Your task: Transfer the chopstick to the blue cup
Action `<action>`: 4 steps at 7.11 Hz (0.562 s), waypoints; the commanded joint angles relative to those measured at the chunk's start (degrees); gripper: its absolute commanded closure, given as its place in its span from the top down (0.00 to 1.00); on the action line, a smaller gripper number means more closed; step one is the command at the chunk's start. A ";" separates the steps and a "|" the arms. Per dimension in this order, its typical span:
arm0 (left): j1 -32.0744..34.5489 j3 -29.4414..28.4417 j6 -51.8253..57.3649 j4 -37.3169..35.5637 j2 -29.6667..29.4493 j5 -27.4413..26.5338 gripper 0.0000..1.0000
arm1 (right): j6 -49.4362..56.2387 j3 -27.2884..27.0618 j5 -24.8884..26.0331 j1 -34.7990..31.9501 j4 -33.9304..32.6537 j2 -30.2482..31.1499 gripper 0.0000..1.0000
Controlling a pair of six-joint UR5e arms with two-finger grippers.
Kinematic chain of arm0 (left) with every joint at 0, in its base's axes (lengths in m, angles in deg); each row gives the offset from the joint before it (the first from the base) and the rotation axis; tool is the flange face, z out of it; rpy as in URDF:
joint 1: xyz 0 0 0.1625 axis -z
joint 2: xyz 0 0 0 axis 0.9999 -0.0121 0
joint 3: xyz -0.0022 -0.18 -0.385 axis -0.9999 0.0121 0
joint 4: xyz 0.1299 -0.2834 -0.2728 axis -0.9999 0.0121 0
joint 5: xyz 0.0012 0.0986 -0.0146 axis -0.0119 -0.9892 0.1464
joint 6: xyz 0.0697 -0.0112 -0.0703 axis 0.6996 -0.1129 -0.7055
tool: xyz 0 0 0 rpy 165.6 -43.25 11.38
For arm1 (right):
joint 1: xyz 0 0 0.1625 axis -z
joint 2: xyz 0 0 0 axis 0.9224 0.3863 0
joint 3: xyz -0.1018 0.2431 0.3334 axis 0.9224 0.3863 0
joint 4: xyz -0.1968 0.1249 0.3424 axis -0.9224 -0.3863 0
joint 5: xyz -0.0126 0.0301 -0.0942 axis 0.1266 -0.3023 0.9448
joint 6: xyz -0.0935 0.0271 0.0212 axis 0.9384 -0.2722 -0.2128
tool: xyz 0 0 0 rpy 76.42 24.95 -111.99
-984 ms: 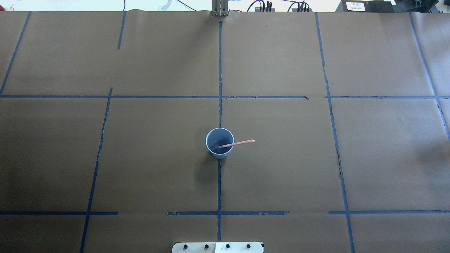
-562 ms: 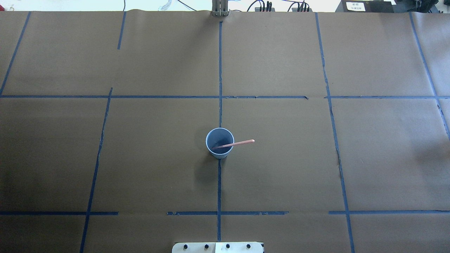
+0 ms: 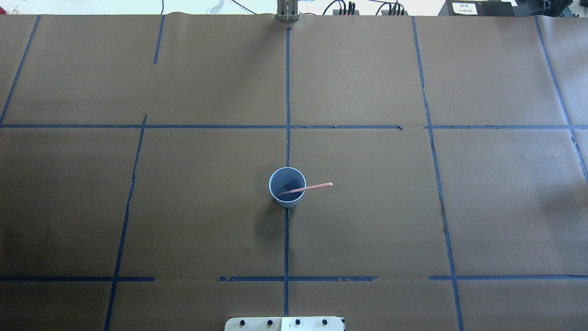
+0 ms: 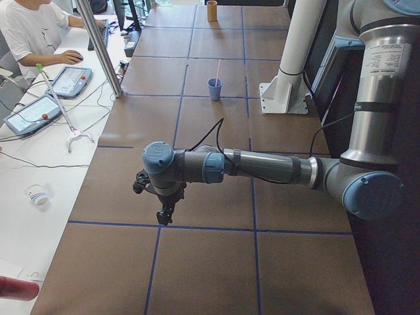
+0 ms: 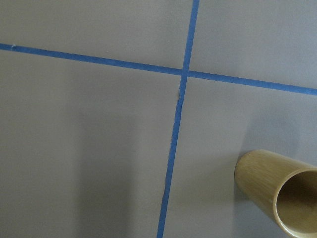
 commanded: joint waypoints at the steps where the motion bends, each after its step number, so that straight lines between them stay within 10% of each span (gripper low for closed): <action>1: 0.00 0.19 0.12 -0.30 0.42 -0.05 1.00 | 0.12 -1.18 0.65 0.01 0.02 1.64 1.00; 4: -0.88 1.15 0.03 -2.31 3.04 -0.05 1.00 | 0.03 -1.37 0.56 0.01 -0.07 2.09 1.00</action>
